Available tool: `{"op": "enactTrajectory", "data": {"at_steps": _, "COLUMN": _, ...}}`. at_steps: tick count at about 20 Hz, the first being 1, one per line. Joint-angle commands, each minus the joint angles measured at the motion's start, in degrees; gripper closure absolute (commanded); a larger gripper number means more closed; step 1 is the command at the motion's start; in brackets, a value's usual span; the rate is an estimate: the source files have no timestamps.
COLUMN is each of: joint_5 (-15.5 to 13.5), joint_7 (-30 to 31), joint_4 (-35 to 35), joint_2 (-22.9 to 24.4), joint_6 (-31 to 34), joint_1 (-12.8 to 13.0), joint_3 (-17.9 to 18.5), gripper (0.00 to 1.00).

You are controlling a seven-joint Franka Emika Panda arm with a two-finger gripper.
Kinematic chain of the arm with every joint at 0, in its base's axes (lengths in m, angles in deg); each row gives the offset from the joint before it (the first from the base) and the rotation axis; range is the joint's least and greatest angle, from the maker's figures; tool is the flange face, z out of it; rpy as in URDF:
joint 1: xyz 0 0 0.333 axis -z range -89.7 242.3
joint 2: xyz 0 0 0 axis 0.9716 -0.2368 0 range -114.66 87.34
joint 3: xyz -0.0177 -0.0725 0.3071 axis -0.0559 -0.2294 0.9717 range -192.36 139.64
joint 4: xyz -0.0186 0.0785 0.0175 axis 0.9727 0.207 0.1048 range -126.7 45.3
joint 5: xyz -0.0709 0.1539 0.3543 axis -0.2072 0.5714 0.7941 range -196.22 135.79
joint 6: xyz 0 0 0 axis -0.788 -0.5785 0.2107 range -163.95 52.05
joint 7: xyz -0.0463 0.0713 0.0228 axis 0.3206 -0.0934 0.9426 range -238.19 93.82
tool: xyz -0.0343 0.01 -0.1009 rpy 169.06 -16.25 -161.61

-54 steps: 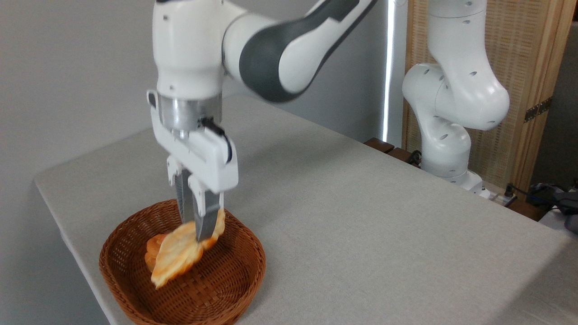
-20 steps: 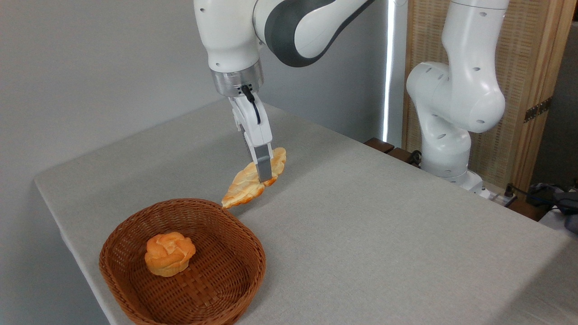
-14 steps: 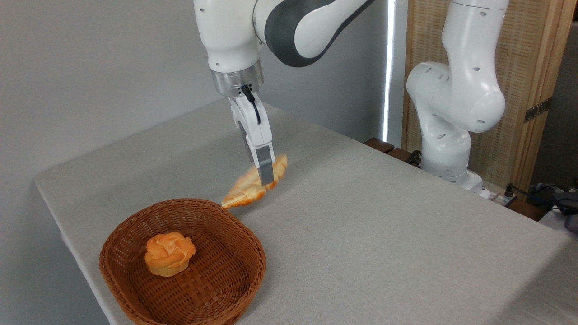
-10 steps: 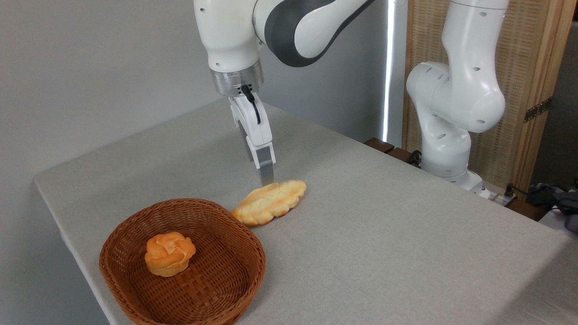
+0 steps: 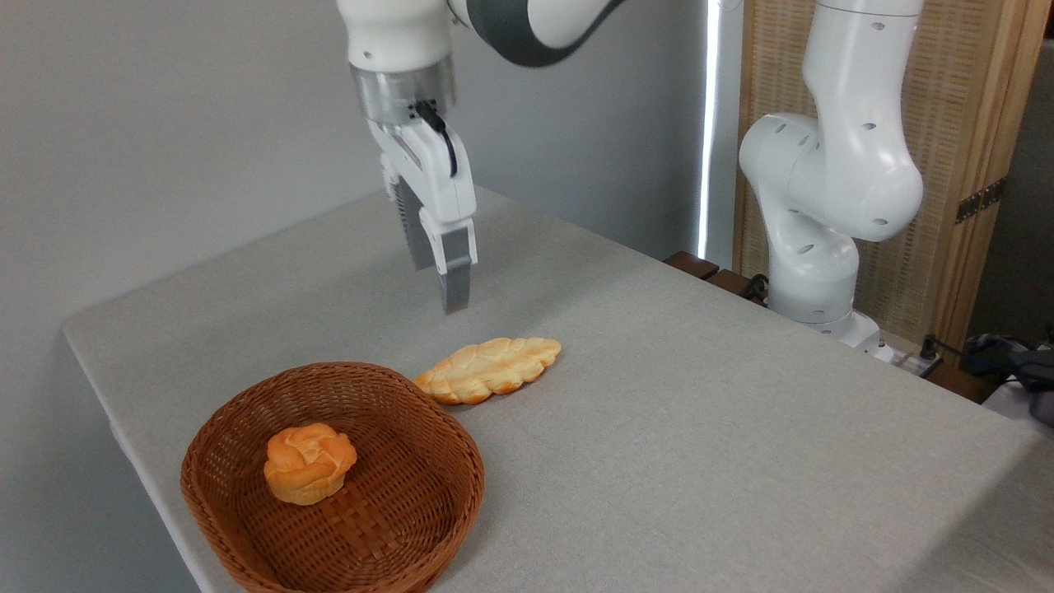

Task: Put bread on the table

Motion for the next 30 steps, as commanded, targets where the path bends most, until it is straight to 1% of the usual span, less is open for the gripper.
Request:
{"op": "enactTrajectory", "data": {"at_steps": 1, "joint_5": 0.05, "joint_7": 5.37, "joint_4": 12.59, "joint_2": -7.01, "joint_6": 6.22, "joint_1": -2.36, "joint_3": 0.25, "gripper": 0.0}}
{"op": "enactTrajectory", "data": {"at_steps": 2, "joint_5": 0.14, "joint_7": 6.08, "joint_4": 14.7, "joint_2": -7.89, "joint_6": 6.66, "joint_1": -3.41, "joint_3": 0.16, "gripper": 0.0}}
{"op": "enactTrajectory", "data": {"at_steps": 3, "joint_5": 0.84, "joint_7": 6.44, "joint_4": 17.07, "joint_2": -8.85, "joint_6": 7.36, "joint_1": -4.03, "joint_3": 0.16, "gripper": 0.0}}
{"op": "enactTrajectory", "data": {"at_steps": 4, "joint_5": 1.63, "joint_7": 6.53, "joint_4": 19.36, "joint_2": -9.99, "joint_6": 8.76, "joint_1": -4.55, "joint_3": 0.16, "gripper": 0.0}}
{"op": "enactTrajectory", "data": {"at_steps": 6, "joint_5": 1.99, "joint_7": 6.61, "joint_4": 22.27, "joint_2": -11.23, "joint_6": 10.44, "joint_1": -5.17, "joint_3": 0.42, "gripper": 0.0}}
{"op": "enactTrajectory", "data": {"at_steps": 10, "joint_5": 2.42, "joint_7": 7.31, "joint_4": 22.63, "joint_2": -11.32, "joint_6": 12.02, "joint_1": -5.18, "joint_3": 0.42, "gripper": 0.0}}
{"op": "enactTrajectory", "data": {"at_steps": 12, "joint_5": 4.88, "joint_7": 9.42, "joint_4": 23.07, "joint_2": -11.32, "joint_6": 12.11, "joint_1": -5.17, "joint_3": 0.07, "gripper": 0.0}}
{"op": "enactTrajectory", "data": {"at_steps": 17, "joint_5": 5.15, "joint_7": 9.6, "joint_4": 23.07, "joint_2": -11.23, "joint_6": 12.64, "joint_1": -5.17, "joint_3": -0.02, "gripper": 0.0}}
{"op": "enactTrajectory", "data": {"at_steps": 18, "joint_5": 5.5, "joint_7": 9.6, "joint_4": 23.07, "joint_2": -11.32, "joint_6": 13.08, "joint_1": -5.17, "joint_3": -0.54, "gripper": 0.0}}
{"op": "enactTrajectory", "data": {"at_steps": 20, "joint_5": 8.22, "joint_7": 9.69, "joint_4": 23.33, "joint_2": -11.32, "joint_6": 13.08, "joint_1": -5.17, "joint_3": -1.6, "gripper": 0.0}}
{"op": "enactTrajectory", "data": {"at_steps": 21, "joint_5": 8.75, "joint_7": 9.69, "joint_4": 23.51, "joint_2": -11.41, "joint_6": 13.08, "joint_1": -5.17, "joint_3": -1.6, "gripper": 0.0}}
{"op": "enactTrajectory", "data": {"at_steps": 28, "joint_5": 7.62, "joint_7": 9.25, "joint_4": 23.51, "joint_2": -11.23, "joint_6": 13.08, "joint_1": -5.17, "joint_3": -0.98, "gripper": 0.0}}
{"op": "enactTrajectory", "data": {"at_steps": 30, "joint_5": 6.21, "joint_7": 9.34, "joint_4": 23.51, "joint_2": -11.15, "joint_6": 13.08, "joint_1": -5.17, "joint_3": -0.81, "gripper": 0.0}}
